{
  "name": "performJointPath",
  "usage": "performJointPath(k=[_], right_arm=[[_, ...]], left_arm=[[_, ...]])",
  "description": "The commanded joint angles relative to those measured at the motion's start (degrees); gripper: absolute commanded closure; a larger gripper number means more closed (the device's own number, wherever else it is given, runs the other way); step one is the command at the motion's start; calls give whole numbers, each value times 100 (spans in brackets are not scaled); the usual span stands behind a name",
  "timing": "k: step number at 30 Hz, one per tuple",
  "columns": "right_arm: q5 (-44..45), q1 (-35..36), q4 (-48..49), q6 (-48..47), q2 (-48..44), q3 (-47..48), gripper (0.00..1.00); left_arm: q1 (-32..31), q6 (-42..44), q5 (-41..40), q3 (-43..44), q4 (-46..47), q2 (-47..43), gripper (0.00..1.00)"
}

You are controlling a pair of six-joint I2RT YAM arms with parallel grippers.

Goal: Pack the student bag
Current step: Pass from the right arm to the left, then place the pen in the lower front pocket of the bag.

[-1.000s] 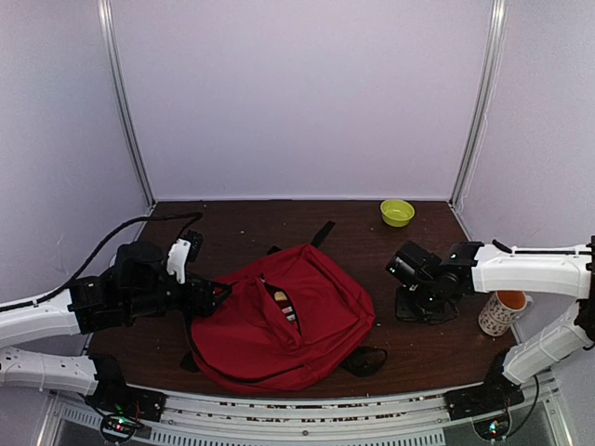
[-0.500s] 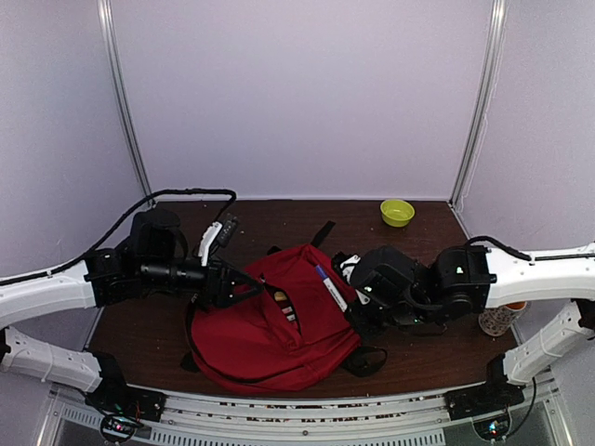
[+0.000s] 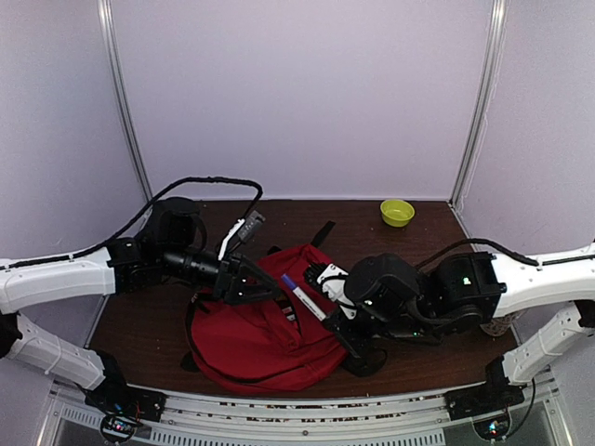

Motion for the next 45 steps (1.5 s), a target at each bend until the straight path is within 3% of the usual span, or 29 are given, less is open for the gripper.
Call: performJointPath(k=[1,10,17,21,22,24,25,27,34,45], right_arm=[[-44,96,186,-262,137,264,100],[-114,145,172,-382,355,488,100],[-8,153,171,-386,336,515,100],[219,128,-183,-139,432,724,100],[221,109,-373,-9,491,832,92],[280,82,-489,193,529,866,51],[356,68,-447,269,481,792,37],[459,-4,-283,436,309,511,23],[661,-273,251,876,-427,-252,18],[997,-322,460,1227,-944,-787,17]], left_arm=[[37,-100,504,260,480,220,42],[37,-349,921,278,933,460,54],[37,-289,955,203,921,463,98],[37,-271,724,138,886,387,100],[37,-253,629,137,837,357,100],[52,-150,226,129,599,256,100],[73,-109,-16,105,454,177,100],[158,-113,-541,-42,285,15,100],[444,-764,-2586,-871,186,-458,100],[441,-2032,-3441,-1748,1832,60,100]])
